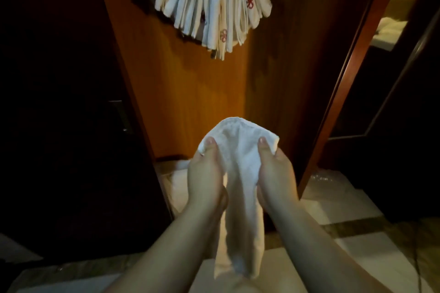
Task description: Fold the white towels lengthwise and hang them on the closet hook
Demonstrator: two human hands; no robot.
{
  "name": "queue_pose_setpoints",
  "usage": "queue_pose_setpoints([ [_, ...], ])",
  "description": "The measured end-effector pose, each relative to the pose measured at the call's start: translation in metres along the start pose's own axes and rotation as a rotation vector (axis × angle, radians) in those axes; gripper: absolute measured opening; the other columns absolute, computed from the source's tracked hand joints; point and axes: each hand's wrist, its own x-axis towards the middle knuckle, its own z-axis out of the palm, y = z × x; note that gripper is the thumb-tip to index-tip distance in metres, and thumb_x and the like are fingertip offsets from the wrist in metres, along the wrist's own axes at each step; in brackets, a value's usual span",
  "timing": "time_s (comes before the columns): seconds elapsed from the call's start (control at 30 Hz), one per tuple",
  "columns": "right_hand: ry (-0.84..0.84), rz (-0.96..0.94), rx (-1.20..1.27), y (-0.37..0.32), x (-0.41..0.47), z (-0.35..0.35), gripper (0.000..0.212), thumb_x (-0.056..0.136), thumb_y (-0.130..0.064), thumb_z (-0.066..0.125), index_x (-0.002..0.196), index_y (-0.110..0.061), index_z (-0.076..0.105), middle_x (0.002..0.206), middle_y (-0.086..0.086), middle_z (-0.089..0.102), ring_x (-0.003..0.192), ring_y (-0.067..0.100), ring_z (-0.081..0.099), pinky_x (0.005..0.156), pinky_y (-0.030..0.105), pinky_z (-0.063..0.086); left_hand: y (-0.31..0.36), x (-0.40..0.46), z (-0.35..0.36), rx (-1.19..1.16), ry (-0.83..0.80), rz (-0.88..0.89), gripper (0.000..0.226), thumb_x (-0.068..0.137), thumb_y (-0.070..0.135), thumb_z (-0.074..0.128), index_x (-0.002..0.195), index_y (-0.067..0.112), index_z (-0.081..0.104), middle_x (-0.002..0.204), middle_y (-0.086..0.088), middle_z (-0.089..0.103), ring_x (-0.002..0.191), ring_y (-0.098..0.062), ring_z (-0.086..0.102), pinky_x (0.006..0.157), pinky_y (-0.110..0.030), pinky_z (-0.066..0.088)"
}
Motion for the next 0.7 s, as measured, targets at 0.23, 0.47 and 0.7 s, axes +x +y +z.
queue_pose_setpoints([
  [0.23,-0.255,-0.122,-0.011,0.014,-0.027,0.008,0.024,0.099,-0.056,0.044,0.092,-0.066,0.065,0.098,-0.019,0.075,0.093,0.001,0.072,0.075,0.02,0.055,-0.009,-0.036,-0.003,0.237,-0.145,0.143,0.027,0.098,0.043,0.048,0.107,0.025,0.067,0.097,0.001,0.077,0.095,-0.011,0.073,0.092,-0.037,0.055],
  [0.47,-0.342,-0.117,0.028,0.015,-0.032,0.005,0.034,0.086,-0.066,0.044,0.102,-0.045,0.066,0.1,-0.016,0.075,0.094,0.001,0.071,0.07,0.014,0.054,-0.01,-0.031,-0.011,0.24,-0.264,0.186,0.023,0.094,0.044,0.051,0.103,0.029,0.066,0.093,0.007,0.077,0.092,-0.007,0.073,0.072,-0.017,0.056],
  [0.7,-0.434,-0.142,0.072,0.008,-0.029,-0.007,0.035,0.097,-0.052,0.039,0.119,-0.037,0.062,0.11,-0.014,0.073,0.104,0.004,0.069,0.08,0.014,0.053,0.008,-0.018,-0.02,0.168,-0.357,0.069,0.048,0.087,0.056,0.051,0.116,0.021,0.067,0.109,-0.001,0.076,0.105,-0.017,0.071,0.09,-0.036,0.055],
])
